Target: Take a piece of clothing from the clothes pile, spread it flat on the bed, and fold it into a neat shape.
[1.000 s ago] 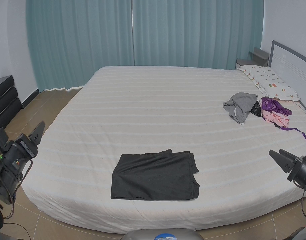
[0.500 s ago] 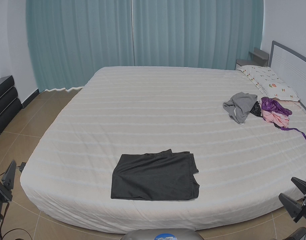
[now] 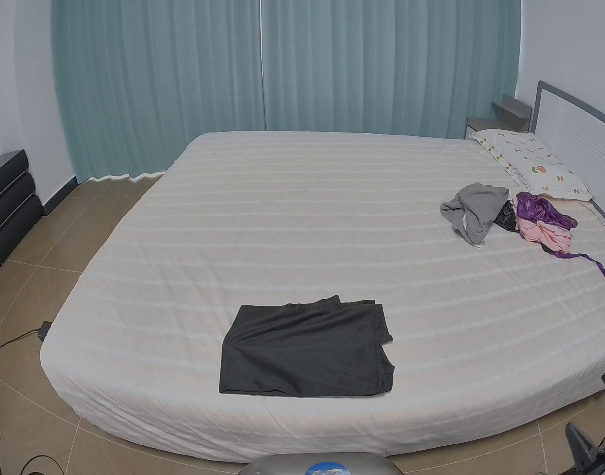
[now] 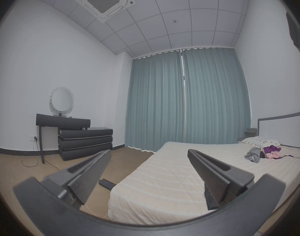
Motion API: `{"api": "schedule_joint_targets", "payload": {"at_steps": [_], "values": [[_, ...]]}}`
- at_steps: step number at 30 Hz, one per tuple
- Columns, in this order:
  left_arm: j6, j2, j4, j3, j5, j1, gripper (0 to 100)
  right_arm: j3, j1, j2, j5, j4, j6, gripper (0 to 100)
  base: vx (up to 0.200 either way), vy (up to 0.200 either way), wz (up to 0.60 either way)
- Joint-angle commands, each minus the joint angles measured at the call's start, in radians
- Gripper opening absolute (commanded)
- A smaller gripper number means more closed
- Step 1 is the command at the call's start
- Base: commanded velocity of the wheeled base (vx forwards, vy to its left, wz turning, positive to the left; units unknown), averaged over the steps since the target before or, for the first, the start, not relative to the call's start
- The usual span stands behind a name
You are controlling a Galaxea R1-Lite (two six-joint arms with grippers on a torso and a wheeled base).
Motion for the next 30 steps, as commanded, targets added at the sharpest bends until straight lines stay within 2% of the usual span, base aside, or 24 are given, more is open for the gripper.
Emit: {"api": "schedule_joint_targets", "payload": {"at_steps": [1, 2, 4, 7, 11, 13, 19, 22, 25, 28, 30], "values": [[0.031, -0.067, -0.021, 0.055, -0.040, 0.029, 100, 0.090, -0.012, -0.068, -0.123, -0.222, -0.102, 100, 0.000, 0.000, 0.00], [0.025, -0.067, -0.049, 0.068, -0.069, 0.029, 100, 0.129, -0.012, -0.068, -0.149, -0.282, -0.114, 100, 0.000, 0.000, 0.00], [0.026, -0.067, -0.121, 0.125, -0.127, 0.029, 100, 0.129, -0.010, -0.068, -0.209, -0.314, -0.114, 100, 0.000, 0.000, 0.00], [0.034, -0.067, -0.210, 0.190, -0.155, 0.029, 100, 0.129, -0.010, -0.068, -0.259, -0.327, -0.111, 100, 0.000, 0.000, 0.00], [-0.005, -0.067, -0.185, 0.190, -0.157, 0.029, 100, 0.129, -0.012, -0.068, -0.276, -0.242, -0.108, 100, 0.000, 0.000, 0.00], [-0.026, -0.067, -0.115, 0.190, -0.167, 0.029, 100, 0.129, -0.012, -0.068, -0.295, -0.161, -0.102, 100, 0.000, 0.000, 0.00], [-0.060, -0.067, 0.011, 0.190, -0.218, 0.029, 100, 0.129, -0.012, -0.068, -0.293, -0.166, -0.071, 100, 0.000, 0.000, 0.00], [-0.067, -0.067, 0.011, 0.190, -0.266, 0.029, 100, 0.129, -0.012, -0.068, -0.339, -0.164, -0.074, 100, 0.000, 0.000, 0.00], [-0.044, -0.067, 0.014, 0.190, -0.333, 0.029, 100, 0.129, -0.012, -0.068, -0.444, -0.161, -0.103, 100, 0.000, 0.000, 0.00], [0.011, -0.067, 0.016, 0.190, -0.373, 0.029, 100, 0.127, -0.012, -0.068, -0.459, -0.155, -0.105, 100, 0.000, 0.000, 0.00], [0.014, -0.067, 0.020, 0.190, -0.379, 0.029, 100, 0.127, -0.012, -0.066, -0.450, -0.155, -0.108, 100, 0.000, 0.000, 0.00]]}}
